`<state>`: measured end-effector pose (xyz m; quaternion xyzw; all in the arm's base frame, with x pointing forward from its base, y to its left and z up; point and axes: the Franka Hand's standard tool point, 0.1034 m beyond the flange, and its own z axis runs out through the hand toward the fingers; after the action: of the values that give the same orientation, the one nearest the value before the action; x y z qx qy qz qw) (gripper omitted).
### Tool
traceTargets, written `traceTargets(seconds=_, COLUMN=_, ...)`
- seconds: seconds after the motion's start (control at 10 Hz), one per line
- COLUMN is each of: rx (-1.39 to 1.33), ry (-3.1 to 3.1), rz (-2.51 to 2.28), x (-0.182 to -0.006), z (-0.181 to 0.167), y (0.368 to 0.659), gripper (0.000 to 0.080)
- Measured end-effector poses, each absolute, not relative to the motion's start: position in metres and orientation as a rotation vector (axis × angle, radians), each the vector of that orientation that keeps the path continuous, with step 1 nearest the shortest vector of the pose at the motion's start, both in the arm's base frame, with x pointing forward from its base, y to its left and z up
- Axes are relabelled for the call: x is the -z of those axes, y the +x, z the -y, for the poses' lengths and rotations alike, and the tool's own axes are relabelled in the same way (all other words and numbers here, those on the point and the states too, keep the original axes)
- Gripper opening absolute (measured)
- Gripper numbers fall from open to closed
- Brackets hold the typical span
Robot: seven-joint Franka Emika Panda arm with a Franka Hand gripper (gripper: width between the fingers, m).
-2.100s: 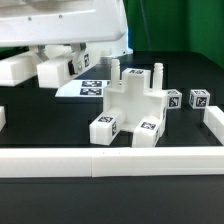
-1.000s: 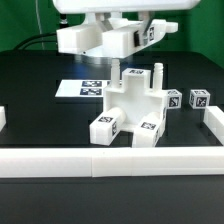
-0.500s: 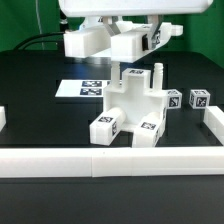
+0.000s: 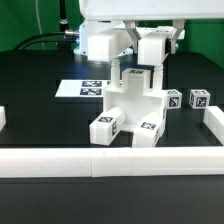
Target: Assemble chair
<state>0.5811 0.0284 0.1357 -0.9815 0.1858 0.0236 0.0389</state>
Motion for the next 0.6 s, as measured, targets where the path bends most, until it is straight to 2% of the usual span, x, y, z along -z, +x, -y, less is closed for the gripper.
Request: traceTargets(seconds=0.6, rx=-0.065, ry=-3.010, rz=-0.607, x=-0.124, z=-0.034, y=0.569, gripper=0.0284)
